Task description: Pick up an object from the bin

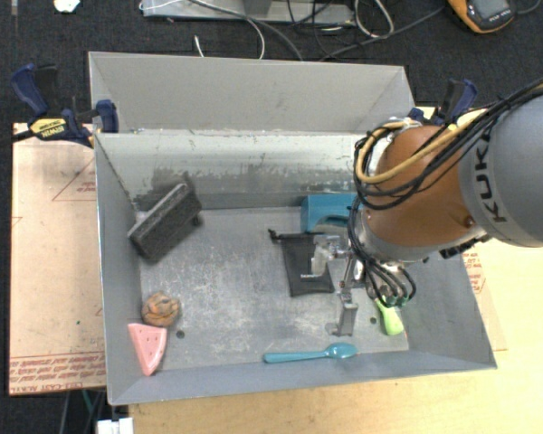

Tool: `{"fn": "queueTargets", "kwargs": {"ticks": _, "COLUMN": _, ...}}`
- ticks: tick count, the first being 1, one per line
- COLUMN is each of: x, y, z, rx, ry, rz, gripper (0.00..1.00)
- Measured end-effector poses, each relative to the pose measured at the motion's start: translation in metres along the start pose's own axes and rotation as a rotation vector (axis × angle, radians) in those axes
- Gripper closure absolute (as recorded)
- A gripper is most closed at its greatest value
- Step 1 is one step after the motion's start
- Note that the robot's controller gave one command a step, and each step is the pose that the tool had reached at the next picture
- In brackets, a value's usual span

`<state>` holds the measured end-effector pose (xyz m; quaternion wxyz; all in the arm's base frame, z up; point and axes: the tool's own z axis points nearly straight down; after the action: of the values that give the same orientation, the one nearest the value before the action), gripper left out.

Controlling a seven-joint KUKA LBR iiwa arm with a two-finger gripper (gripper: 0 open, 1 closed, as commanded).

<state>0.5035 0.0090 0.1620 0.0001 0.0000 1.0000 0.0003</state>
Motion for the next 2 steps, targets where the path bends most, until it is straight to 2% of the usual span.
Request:
{"fn": "queueTargets", "kwargs": {"ticks": 1, "x": -0.027, "y": 0.004, "z": 0.045, "rx": 0.0, "ry": -0.003, "rz": -0.096, "gripper": 0.0}}
{"fn": "queueTargets", "kwargs": {"ticks": 2, "x": -0.054, "y": -0.016, "z": 0.082, "rx": 0.001, "ry": -0.005, "rz": -0.262, "gripper": 0.0}}
